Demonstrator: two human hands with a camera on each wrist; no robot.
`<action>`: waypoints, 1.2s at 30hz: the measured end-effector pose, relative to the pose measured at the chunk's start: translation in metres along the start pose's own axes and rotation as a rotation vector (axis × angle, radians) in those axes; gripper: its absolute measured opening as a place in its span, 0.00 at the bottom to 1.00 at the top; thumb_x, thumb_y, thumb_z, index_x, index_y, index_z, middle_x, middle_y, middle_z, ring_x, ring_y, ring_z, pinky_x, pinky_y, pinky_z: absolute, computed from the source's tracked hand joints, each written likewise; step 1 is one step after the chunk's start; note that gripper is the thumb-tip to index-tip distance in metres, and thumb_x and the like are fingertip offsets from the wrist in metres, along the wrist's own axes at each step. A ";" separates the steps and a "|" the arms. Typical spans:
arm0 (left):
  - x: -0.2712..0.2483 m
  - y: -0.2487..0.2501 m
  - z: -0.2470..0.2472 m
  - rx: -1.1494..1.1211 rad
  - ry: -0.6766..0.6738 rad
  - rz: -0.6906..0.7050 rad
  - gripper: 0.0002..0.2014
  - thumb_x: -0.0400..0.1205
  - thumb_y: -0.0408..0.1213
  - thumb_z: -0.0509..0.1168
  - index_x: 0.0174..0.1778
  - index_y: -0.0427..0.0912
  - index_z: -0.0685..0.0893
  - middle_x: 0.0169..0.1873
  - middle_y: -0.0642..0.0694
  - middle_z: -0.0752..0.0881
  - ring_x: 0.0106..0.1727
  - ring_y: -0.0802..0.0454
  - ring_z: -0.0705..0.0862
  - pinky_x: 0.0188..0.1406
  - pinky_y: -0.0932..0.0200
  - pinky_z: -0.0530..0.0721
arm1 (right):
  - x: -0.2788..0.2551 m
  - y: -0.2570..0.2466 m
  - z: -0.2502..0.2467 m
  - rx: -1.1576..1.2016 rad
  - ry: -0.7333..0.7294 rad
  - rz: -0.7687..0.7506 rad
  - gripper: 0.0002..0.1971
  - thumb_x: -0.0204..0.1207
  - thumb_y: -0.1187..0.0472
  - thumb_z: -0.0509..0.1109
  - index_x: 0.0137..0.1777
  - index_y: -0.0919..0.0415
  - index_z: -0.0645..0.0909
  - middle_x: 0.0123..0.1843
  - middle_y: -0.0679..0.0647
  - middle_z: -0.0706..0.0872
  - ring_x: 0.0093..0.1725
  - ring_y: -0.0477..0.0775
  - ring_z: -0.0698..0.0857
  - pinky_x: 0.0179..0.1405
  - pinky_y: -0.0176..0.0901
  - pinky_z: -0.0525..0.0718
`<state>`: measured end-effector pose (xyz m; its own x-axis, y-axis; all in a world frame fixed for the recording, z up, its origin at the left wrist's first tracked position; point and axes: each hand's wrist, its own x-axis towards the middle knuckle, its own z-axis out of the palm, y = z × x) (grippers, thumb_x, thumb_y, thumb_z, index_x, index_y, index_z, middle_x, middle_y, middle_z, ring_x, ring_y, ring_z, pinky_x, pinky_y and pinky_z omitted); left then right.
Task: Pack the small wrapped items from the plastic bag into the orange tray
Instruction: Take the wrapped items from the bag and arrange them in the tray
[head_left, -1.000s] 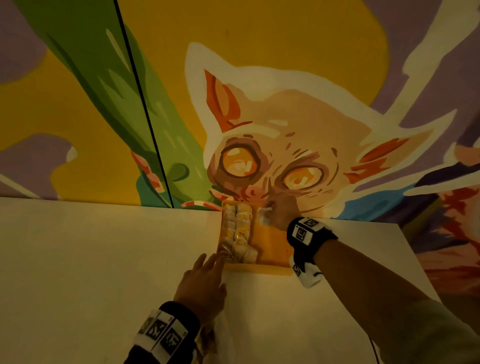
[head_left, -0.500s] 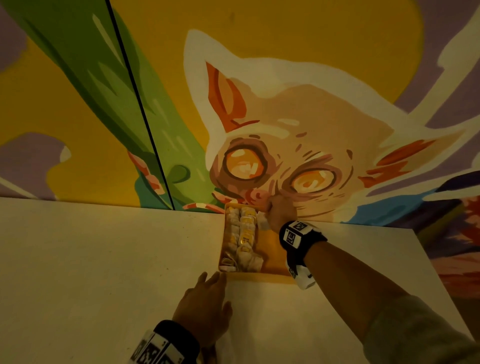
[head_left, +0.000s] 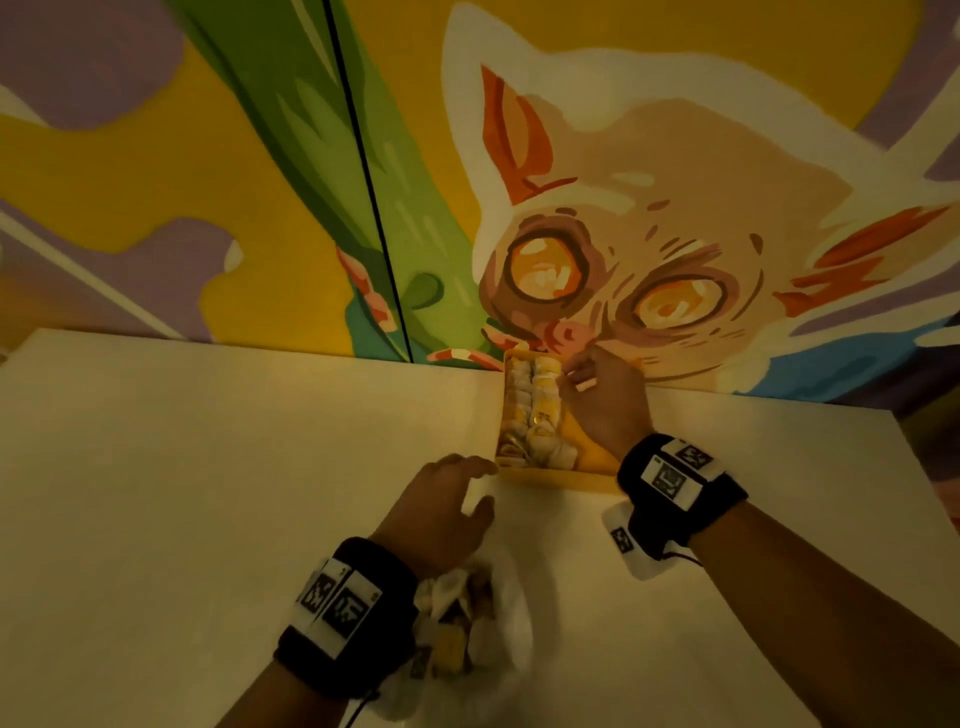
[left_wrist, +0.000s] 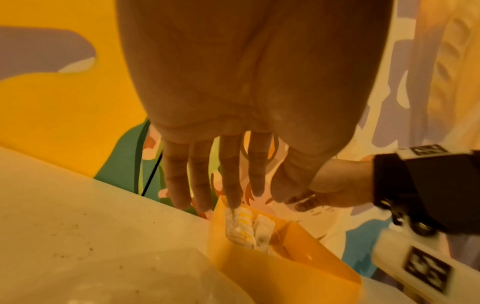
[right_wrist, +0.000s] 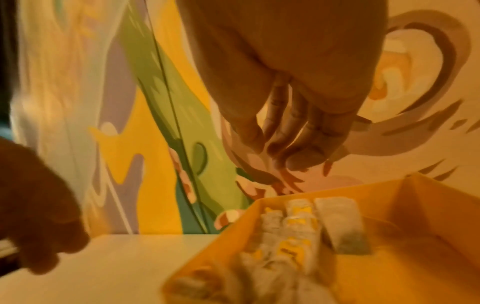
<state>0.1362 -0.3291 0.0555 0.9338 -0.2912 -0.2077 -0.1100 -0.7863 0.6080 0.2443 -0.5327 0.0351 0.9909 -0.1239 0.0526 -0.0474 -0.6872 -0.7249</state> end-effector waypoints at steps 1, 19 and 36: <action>-0.006 -0.002 -0.003 -0.009 0.017 0.000 0.17 0.84 0.40 0.63 0.69 0.50 0.79 0.64 0.52 0.83 0.62 0.54 0.81 0.59 0.67 0.75 | -0.014 -0.006 0.002 0.022 -0.041 0.017 0.05 0.76 0.60 0.74 0.49 0.54 0.82 0.41 0.44 0.85 0.38 0.42 0.84 0.32 0.28 0.75; -0.062 -0.038 0.075 0.303 -0.399 -0.050 0.37 0.75 0.47 0.71 0.79 0.47 0.64 0.76 0.41 0.69 0.77 0.38 0.67 0.77 0.45 0.67 | -0.199 -0.002 0.021 -0.089 -0.765 -0.134 0.09 0.76 0.57 0.69 0.54 0.53 0.84 0.54 0.52 0.88 0.52 0.54 0.86 0.52 0.48 0.85; -0.069 -0.062 0.087 0.142 -0.350 -0.109 0.24 0.82 0.46 0.59 0.74 0.54 0.66 0.75 0.43 0.67 0.75 0.39 0.68 0.76 0.43 0.70 | -0.207 -0.004 0.028 -0.293 -0.767 -0.094 0.15 0.76 0.52 0.69 0.61 0.51 0.81 0.61 0.55 0.85 0.59 0.59 0.84 0.57 0.52 0.85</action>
<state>0.0492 -0.3079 -0.0342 0.7730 -0.3505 -0.5288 -0.0852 -0.8833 0.4610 0.0427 -0.4842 0.0076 0.7983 0.3932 -0.4562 0.1139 -0.8424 -0.5267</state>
